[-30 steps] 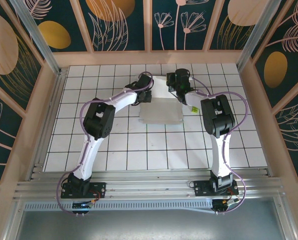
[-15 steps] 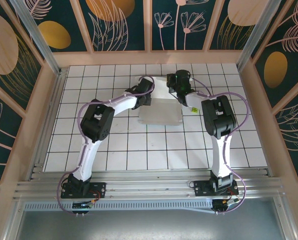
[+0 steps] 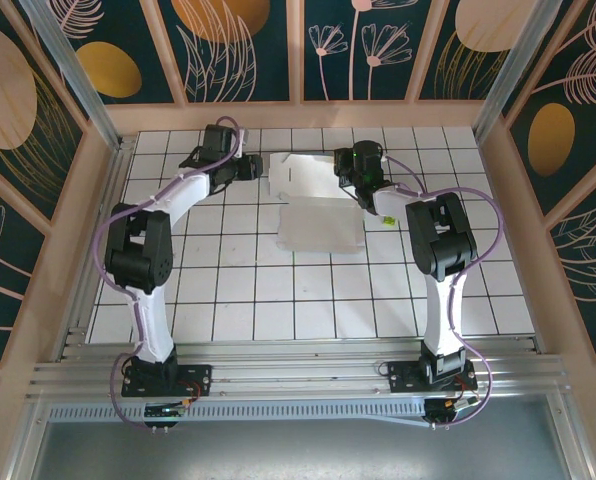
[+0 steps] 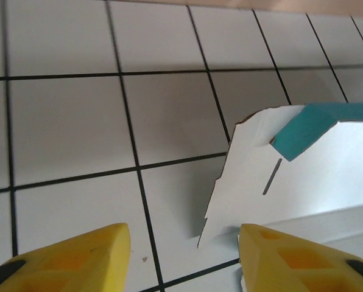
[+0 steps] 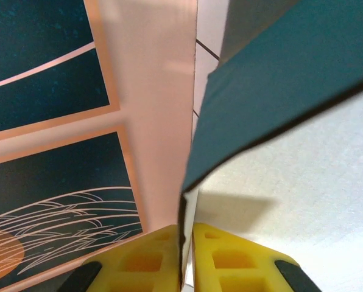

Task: Fold the paper box

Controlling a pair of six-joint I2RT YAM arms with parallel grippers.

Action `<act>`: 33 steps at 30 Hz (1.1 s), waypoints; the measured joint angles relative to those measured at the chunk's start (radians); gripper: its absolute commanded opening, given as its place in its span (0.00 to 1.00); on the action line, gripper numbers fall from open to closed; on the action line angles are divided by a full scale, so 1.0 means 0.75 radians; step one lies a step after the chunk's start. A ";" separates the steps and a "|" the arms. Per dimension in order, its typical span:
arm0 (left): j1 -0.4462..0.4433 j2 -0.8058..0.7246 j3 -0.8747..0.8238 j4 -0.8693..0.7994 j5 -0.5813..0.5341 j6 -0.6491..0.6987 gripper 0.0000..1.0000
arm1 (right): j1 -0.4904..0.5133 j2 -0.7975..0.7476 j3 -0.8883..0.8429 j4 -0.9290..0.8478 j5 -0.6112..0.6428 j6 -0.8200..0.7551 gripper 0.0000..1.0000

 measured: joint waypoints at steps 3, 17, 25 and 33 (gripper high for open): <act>0.007 0.106 0.115 -0.050 0.167 0.089 0.56 | 0.000 -0.003 -0.001 -0.001 -0.003 -0.014 0.13; 0.016 0.346 0.342 -0.146 0.476 0.184 0.34 | 0.000 -0.032 -0.006 -0.001 -0.007 -0.051 0.13; 0.019 0.328 0.167 0.034 0.553 0.116 0.16 | -0.001 -0.032 -0.030 0.037 -0.015 -0.058 0.12; -0.041 0.231 0.005 0.137 0.426 0.104 0.06 | -0.002 -0.035 -0.049 0.070 -0.018 -0.069 0.12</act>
